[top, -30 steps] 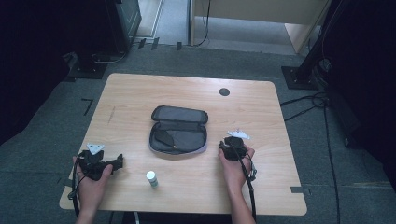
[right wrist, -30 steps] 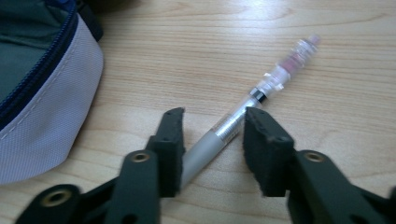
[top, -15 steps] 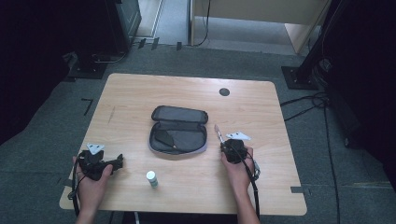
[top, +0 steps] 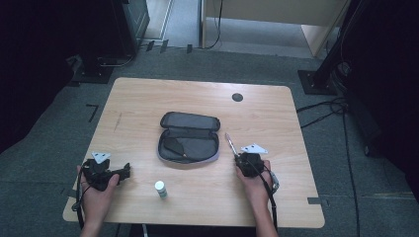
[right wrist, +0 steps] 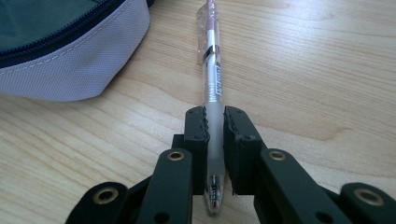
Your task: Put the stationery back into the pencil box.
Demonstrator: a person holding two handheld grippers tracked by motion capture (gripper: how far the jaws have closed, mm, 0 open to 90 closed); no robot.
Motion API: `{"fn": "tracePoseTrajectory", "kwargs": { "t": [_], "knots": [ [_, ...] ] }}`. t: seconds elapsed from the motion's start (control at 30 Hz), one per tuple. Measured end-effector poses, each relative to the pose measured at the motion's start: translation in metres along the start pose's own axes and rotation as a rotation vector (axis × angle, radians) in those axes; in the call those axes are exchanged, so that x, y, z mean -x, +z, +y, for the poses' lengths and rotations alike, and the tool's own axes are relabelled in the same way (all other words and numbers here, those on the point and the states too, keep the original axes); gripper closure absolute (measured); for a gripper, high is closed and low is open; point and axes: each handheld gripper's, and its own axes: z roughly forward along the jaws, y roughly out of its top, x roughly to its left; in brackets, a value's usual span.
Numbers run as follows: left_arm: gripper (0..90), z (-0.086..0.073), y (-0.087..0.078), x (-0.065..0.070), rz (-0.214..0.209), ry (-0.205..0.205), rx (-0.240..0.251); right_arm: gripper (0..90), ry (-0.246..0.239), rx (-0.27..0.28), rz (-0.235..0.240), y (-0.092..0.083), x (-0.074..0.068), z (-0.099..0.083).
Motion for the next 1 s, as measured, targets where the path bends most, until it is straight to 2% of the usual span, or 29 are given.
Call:
{"fn": "tracePoseTrajectory", "kwargs": {
  "t": [0.07,0.13,0.3,0.73,1.0],
  "knots": [
    [0.0,0.0,0.0,0.0,0.0,0.0,0.0,81.0,0.016,0.001,0.015,-0.001,0.003,0.0],
    [0.0,0.0,0.0,0.0,0.0,0.0,0.0,81.2,0.018,0.002,-0.001,-0.002,0.003,-0.001],
    [0.0,0.0,0.0,0.0,0.0,0.0,0.0,81.4,0.028,0.027,0.015,-0.007,0.006,-0.002],
    [0.0,0.0,0.0,0.0,0.0,0.0,0.0,81.4,0.004,0.103,0.038,-0.036,0.008,0.015],
    [0.0,0.0,0.0,0.0,0.0,0.0,0.0,81.4,-0.017,0.146,0.061,-0.053,0.002,0.029]
  ]
}}
